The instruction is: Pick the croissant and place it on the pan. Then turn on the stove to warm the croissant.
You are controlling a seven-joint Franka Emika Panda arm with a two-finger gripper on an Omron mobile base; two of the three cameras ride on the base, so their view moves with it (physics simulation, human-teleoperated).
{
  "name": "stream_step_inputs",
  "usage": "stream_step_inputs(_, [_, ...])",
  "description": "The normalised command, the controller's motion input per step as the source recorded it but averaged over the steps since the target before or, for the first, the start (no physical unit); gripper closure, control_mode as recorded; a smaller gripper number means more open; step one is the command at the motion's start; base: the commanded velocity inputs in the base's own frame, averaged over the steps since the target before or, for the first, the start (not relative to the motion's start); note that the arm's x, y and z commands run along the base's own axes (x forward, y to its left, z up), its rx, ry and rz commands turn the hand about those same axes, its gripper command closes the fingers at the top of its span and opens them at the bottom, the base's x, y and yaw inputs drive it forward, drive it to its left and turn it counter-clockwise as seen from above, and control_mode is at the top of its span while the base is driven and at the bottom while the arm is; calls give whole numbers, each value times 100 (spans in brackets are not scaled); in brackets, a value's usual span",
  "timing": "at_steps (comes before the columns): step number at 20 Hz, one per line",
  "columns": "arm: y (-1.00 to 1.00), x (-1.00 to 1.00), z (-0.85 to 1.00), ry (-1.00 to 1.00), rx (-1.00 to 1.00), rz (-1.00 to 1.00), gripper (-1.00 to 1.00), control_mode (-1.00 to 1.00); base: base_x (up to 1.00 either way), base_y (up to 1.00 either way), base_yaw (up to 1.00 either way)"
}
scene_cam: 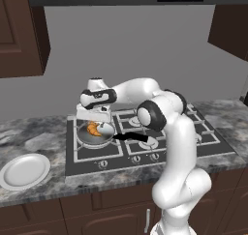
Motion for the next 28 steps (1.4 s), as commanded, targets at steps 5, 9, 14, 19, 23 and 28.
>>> stream_step_inputs(5, [-16, -52, 39, 0, 1, 0, -100, -100, 0, 0, 0])
stream_step_inputs(9, [-11, -85, 17, 0, 0, 0, -100, -100, 0, 0, 0])
stream_step_inputs(14, [-24, -88, 18, 0, 6, 0, -100, -100, 0, 0, 0])
stream_step_inputs(19, [-31, -88, 2, 0, 5, 0, -100, -100, 0, 0, 0])
stream_step_inputs(23, [-19, -76, 0, 0, 2, 0, -100, -100, 0, 0, 0])
stream_step_inputs(28, [-1, -59, 0, 2, 0, 0, -100, -100, 0, 0, 0])
